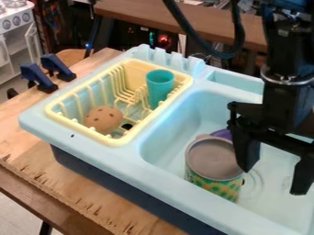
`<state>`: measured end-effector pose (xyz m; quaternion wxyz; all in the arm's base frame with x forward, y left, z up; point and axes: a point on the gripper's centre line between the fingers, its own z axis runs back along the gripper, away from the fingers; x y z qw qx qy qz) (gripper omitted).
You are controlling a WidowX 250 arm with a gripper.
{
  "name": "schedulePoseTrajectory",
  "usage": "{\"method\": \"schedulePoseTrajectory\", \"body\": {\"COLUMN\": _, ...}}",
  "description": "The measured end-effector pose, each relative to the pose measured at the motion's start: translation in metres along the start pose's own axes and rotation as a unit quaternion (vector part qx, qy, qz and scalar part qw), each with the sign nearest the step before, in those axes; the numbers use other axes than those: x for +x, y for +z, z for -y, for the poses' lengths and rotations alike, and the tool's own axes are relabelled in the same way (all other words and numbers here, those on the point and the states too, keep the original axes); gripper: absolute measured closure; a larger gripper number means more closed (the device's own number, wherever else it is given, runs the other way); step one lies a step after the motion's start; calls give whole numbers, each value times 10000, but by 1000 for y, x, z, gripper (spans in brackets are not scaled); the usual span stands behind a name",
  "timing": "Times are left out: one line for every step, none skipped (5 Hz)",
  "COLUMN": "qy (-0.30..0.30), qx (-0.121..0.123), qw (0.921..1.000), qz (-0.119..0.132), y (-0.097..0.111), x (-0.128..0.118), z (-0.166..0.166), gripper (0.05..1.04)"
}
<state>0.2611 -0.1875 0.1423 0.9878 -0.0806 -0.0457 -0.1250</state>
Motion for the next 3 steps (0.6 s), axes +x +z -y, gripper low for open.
{"method": "schedulePoseTrajectory", "body": {"qy": -214, "qx": -199, "qw": 9995, "qz": 114, "y": 7, "x": 5, "z": 10, "gripper": 78}}
{"method": "schedulePoseTrajectory", "body": {"qy": -915, "qx": -239, "qw": 9953, "qz": 191, "y": 52, "x": 16, "z": 25, "gripper": 81}}
{"method": "schedulePoseTrajectory", "body": {"qy": -892, "qx": 643, "qw": 9928, "qz": -473, "y": 83, "x": 16, "z": 26, "gripper": 81}}
